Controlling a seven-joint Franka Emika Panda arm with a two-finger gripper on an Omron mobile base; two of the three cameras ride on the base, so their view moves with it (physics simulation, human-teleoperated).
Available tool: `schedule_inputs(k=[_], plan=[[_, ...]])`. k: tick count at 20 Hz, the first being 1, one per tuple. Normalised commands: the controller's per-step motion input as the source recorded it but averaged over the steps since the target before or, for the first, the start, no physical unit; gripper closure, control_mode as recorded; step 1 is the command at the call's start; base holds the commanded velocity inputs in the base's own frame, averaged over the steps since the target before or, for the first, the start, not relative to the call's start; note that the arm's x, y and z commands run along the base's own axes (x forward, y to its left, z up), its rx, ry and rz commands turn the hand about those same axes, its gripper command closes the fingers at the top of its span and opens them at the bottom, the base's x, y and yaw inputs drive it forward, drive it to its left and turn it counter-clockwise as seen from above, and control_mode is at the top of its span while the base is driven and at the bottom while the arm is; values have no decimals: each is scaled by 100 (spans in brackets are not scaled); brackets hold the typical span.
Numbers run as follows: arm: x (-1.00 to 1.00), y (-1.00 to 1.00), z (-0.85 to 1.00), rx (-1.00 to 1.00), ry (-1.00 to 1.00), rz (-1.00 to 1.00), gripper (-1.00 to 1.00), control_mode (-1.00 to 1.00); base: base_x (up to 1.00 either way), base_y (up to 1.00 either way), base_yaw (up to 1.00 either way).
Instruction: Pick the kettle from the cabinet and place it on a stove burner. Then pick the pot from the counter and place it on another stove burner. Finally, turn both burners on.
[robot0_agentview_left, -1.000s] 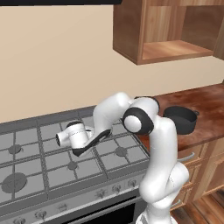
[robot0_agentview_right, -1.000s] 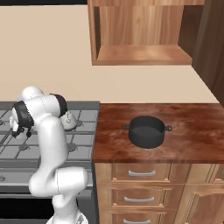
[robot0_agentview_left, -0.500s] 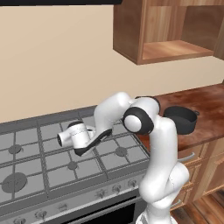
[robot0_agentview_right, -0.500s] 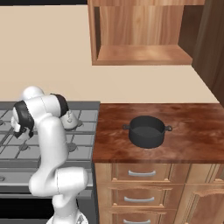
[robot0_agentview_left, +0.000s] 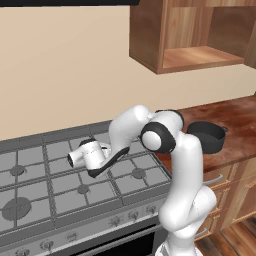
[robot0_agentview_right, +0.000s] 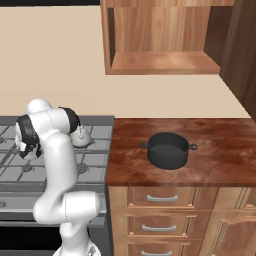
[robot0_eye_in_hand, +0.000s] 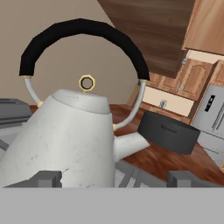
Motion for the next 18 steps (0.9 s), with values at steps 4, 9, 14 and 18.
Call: schedule_inputs(k=[4, 9, 14, 18], plan=[[7, -17, -9, 2, -5, 1, -100, -100, 0, 0, 0], [7, -17, -10, 2, -4, 2, -100, -100, 0, 0, 0], [10, -18, -12, 2, -3, 2, -100, -100, 0, 0, 0], [10, -17, -13, 3, -3, 1, -100, -100, 0, 0, 0]])
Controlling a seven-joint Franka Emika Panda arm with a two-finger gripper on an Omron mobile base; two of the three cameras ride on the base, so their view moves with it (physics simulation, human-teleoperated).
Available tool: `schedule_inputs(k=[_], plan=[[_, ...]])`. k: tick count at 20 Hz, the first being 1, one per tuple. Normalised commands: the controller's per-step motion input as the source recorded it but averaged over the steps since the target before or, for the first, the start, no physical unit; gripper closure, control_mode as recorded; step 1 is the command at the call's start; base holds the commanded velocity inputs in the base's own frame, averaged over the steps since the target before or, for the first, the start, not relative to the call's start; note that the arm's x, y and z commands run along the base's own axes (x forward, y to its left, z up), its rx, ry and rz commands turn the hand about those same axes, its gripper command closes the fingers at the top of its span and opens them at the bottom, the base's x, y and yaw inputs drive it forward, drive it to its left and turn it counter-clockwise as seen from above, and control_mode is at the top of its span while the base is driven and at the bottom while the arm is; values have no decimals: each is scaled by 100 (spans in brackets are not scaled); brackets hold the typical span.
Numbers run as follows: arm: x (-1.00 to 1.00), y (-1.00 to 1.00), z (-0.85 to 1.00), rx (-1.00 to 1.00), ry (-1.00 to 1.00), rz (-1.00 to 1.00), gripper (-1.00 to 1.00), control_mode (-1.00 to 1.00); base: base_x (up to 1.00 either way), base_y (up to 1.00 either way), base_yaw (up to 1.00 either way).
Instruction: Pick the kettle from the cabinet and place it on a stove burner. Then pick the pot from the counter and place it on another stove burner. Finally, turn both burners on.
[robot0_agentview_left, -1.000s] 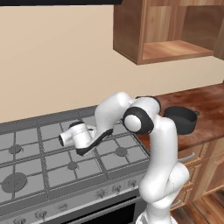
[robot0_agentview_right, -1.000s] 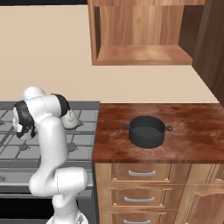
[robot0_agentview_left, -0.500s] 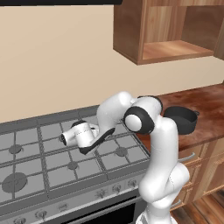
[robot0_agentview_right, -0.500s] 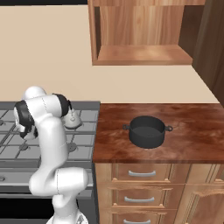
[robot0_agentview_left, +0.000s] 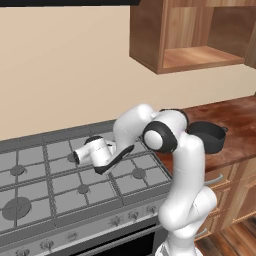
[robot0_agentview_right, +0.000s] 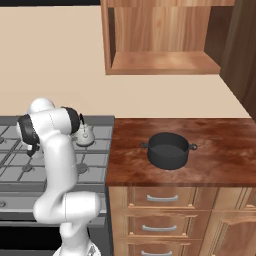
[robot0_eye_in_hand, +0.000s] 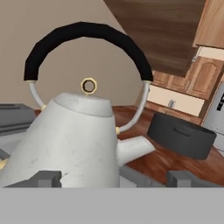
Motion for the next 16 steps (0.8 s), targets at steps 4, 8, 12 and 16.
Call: schedule_inputs(k=[4, 8, 12, 16], plan=[[-4, -2, -7, 4, -2, 0, -100, -100, 0, 0, 0], [-12, 6, -5, 2, -1, 0, -100, -100, 0, 0, 0], [-14, 7, 0, 1, -3, 0, -100, -100, 0, 0, 0], [-22, 10, 15, 0, -8, 0, -100, -100, 0, 0, 0]])
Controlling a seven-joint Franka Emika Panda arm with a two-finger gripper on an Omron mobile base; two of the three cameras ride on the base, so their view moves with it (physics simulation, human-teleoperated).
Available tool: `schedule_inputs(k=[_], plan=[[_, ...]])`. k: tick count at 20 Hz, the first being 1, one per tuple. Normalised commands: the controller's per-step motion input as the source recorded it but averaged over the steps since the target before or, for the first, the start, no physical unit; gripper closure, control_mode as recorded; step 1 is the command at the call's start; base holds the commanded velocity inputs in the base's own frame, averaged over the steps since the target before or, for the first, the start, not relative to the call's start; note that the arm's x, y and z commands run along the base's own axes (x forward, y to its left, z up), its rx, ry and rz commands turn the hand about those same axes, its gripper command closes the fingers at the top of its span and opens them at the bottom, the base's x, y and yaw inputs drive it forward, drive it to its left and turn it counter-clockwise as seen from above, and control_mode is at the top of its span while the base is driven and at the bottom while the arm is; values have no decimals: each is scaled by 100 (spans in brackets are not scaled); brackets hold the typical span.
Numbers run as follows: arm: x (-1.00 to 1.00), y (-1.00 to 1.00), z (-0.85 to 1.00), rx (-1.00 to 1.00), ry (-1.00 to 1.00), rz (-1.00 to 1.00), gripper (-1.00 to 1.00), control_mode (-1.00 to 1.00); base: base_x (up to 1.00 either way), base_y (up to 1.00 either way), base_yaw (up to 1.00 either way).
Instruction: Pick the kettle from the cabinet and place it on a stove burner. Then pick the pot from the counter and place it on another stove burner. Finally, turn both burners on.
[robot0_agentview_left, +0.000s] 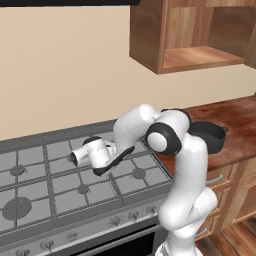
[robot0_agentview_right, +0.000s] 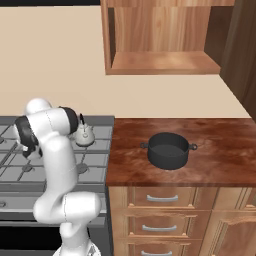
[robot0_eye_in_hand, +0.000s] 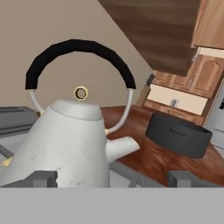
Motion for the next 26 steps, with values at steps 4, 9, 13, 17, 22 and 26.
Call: schedule_inputs(k=[4, 9, 13, 17, 22, 26], plan=[[-29, 17, 21, 0, -7, 2, -100, -100, 0, 0, 0], [-30, 23, 21, 0, -1, 2, -100, -100, 0, 0, 0], [-23, 26, 28, 1, 0, 1, -100, -100, 0, 0, 0], [-17, 20, 39, 6, 0, 0, -100, -100, 0, 0, 0], [-14, 7, 47, 6, 0, 0, -100, -100, 0, 0, 0], [-17, 0, 45, 7, 0, 0, -100, -100, 0, 0, 0]])
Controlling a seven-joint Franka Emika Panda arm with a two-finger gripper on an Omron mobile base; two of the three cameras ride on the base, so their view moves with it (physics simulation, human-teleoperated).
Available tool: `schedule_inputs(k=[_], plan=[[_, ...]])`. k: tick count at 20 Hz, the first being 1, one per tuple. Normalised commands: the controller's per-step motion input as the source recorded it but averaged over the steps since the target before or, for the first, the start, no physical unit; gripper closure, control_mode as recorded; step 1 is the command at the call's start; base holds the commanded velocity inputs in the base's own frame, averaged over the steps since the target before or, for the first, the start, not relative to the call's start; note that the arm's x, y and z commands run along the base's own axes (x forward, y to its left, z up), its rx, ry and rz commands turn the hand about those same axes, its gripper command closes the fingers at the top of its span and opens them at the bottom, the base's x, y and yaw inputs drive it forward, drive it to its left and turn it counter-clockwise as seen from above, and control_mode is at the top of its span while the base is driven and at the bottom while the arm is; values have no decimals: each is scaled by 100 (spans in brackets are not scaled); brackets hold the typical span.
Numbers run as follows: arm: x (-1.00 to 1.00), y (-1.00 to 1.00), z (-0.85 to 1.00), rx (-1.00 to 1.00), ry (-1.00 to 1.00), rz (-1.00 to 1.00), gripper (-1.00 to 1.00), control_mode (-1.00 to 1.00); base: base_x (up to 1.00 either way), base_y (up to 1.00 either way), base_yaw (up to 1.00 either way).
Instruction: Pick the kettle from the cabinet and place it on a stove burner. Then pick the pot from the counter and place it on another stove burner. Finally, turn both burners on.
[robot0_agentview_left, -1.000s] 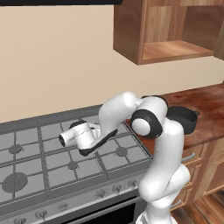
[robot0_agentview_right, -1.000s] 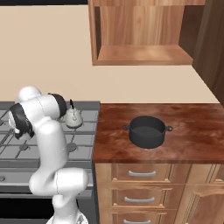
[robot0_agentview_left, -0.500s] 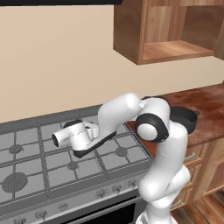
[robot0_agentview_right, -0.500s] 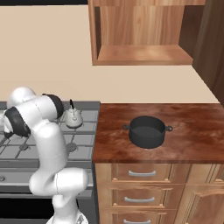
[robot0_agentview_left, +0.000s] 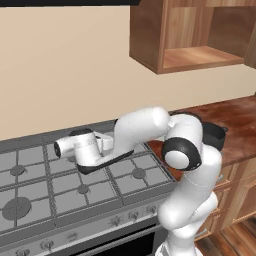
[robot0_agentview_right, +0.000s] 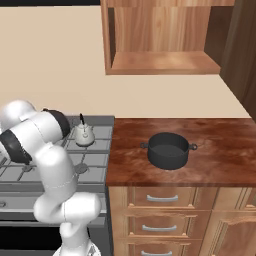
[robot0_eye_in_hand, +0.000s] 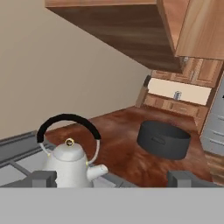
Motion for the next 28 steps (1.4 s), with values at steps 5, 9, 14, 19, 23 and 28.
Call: schedule_inputs(k=[5, 9, 14, 19, 23, 28], plan=[[-23, 0, 43, 8, 0, 0, -100, -100, 0, 0, 0], [-35, -11, 36, 9, 0, 0, -100, -100, 0, 0, 0], [-46, -31, 32, 13, 0, 0, -100, -100, 0, 0, 0], [-61, -52, 25, 19, -4, 0, -100, -100, 0, 0, 0], [-60, -50, 26, 22, -4, 3, -100, -100, 0, 0, 0], [-48, -65, 33, 26, -6, 7, -100, -100, 0, 0, 0]])
